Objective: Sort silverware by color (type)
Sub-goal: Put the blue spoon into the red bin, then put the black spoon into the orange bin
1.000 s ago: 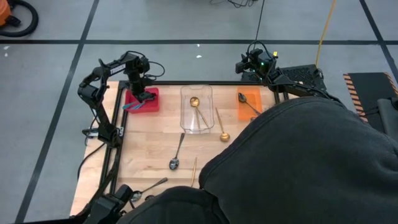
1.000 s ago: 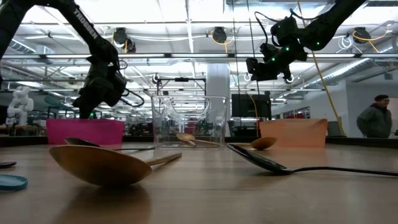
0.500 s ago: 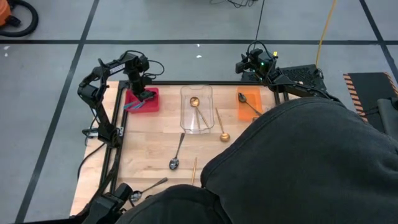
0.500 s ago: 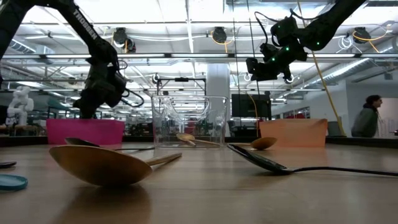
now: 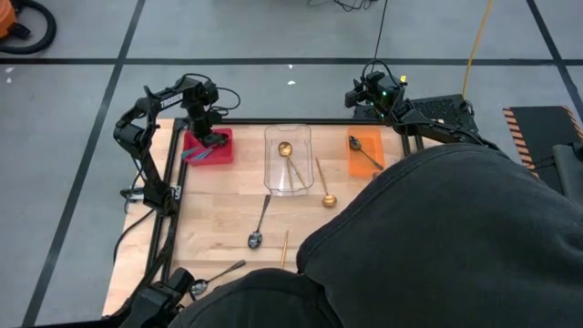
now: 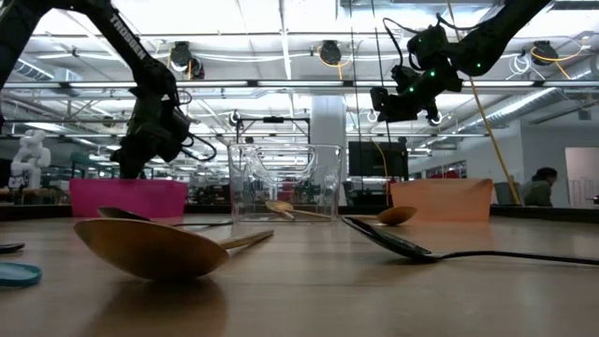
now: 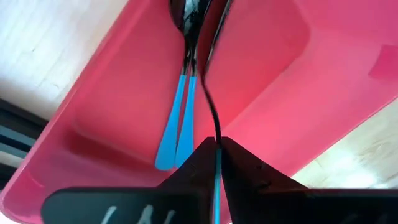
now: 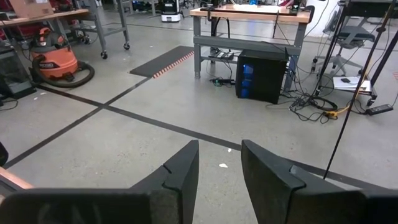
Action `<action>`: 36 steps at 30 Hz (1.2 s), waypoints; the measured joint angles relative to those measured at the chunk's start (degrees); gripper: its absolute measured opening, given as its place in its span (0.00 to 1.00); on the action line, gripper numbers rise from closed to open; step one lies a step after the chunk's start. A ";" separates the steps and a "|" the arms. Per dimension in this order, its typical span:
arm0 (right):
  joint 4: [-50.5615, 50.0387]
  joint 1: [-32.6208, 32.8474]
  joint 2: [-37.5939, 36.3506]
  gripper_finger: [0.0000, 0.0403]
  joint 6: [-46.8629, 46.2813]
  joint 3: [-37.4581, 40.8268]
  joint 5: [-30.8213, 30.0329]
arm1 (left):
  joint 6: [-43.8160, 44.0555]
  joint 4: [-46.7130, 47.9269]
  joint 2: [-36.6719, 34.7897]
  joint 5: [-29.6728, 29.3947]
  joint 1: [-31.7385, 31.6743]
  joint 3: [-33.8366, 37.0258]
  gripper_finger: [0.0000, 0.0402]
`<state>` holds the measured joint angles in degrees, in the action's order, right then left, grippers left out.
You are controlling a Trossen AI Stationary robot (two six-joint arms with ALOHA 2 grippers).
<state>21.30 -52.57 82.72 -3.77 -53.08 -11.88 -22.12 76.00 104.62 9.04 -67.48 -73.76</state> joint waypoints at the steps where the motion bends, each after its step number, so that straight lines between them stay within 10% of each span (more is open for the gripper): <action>1: 0.00 0.00 0.00 0.28 0.00 0.02 0.00 | -0.42 0.00 0.00 -0.02 0.00 0.00 0.08; 22: 0.68 0.30 0.00 0.28 -3.03 0.02 4.77 | 2.86 2.64 -1.56 1.57 1.27 -5.14 0.09; 36: -0.34 0.94 0.02 0.28 -1.93 0.02 12.02 | 6.47 -32.01 -11.37 9.09 13.60 -15.04 0.09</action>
<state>20.97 -51.64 82.74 -5.70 -53.06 0.14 -15.65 43.99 93.25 18.13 -53.88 -88.80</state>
